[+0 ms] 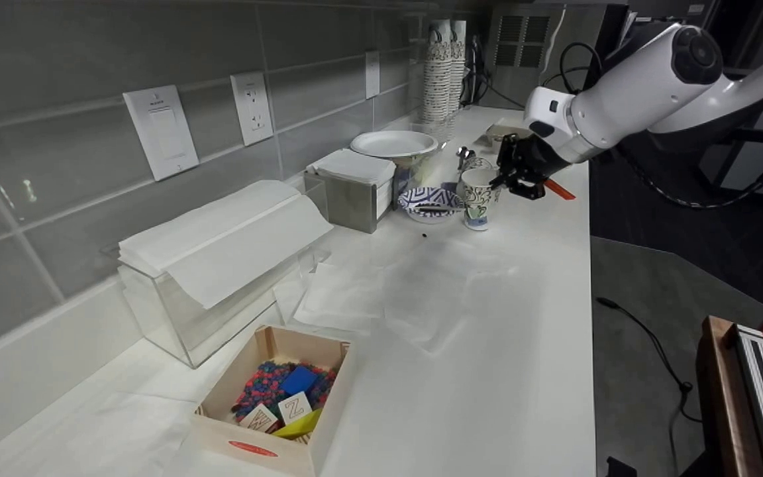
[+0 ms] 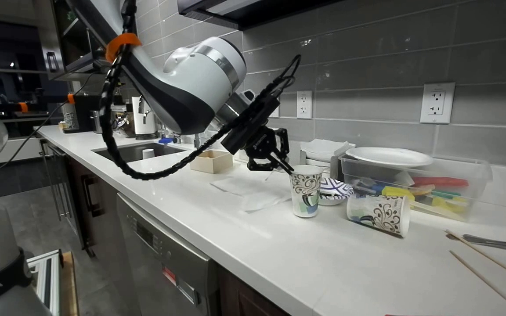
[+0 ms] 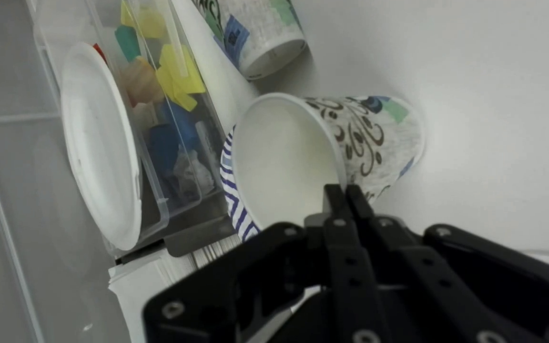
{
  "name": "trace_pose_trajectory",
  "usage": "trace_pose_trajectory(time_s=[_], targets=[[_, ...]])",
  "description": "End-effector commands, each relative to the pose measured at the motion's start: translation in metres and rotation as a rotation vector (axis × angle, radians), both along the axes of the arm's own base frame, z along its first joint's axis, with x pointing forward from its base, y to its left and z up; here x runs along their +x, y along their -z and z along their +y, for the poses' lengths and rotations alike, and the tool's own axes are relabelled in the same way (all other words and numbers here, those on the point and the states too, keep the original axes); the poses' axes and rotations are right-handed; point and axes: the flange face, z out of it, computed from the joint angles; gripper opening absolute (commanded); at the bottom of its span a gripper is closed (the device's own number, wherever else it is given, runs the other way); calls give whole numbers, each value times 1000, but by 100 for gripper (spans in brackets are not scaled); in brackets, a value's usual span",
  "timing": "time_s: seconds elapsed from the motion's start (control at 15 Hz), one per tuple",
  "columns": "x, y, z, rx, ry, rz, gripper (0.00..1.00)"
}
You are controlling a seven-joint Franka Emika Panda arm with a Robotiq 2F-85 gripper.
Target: Put a cup upright
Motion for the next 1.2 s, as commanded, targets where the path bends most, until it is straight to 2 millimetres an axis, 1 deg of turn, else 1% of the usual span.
trace_pose_trajectory(time_s=[0.0, 0.07, 0.13, 0.2, 0.4, 0.47, 0.53, 0.6, 0.67, 0.73, 0.8, 0.87, 1.0, 1.07, 1.13], targets=[[-8, 13, 1, 17, -20, 11, 29], [-11, 10, 0, 18, -22, 1, 30], [-15, 9, -1, 19, -22, 0, 35], [-20, 3, 0, 24, -27, -13, 44], [-47, -17, 4, 71, -56, -30, 66], [-55, -26, 5, 90, -61, -45, 72], [-66, -36, 6, 131, -52, -65, 81], [-76, -39, 5, 168, -37, -70, 88], [-85, -36, 1, 210, -27, -55, 96], [-94, -30, -6, 258, 1, -46, 99], [-100, -25, -13, 306, 39, -29, 100], [-107, -14, -22, 331, 56, 2, 100], [-119, -1, -39, 405, 71, 63, 100], [-111, -14, -28, 333, 52, 10, 100], [-118, -9, -35, 359, 63, 31, 100]])
